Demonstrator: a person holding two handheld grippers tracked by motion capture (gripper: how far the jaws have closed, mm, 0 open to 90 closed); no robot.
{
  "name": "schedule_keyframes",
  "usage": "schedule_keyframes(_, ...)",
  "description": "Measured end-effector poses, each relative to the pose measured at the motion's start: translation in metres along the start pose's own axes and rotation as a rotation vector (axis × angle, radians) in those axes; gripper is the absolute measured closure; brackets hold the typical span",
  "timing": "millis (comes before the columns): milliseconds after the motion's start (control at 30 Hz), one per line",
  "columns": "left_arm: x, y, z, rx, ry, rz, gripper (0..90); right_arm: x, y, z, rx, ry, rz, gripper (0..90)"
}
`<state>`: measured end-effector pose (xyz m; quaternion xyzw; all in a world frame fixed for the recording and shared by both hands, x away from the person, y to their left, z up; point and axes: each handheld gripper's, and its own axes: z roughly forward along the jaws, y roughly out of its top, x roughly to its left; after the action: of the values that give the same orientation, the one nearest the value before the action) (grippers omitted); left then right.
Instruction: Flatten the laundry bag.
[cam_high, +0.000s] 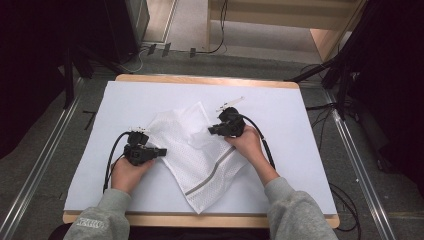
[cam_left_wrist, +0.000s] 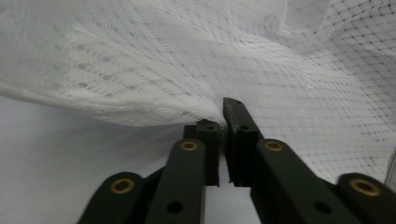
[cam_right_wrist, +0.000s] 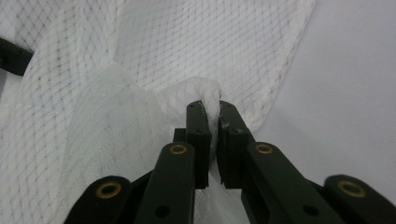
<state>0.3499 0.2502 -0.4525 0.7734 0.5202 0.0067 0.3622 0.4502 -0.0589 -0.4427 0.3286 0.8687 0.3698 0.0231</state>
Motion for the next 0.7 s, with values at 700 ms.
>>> schedule_keyframes(700,0.018,0.021,-0.014,-0.013,-0.033,-0.011,90.0,-0.015,-0.042,-0.074,-0.095,-0.098,0.081,88.6)
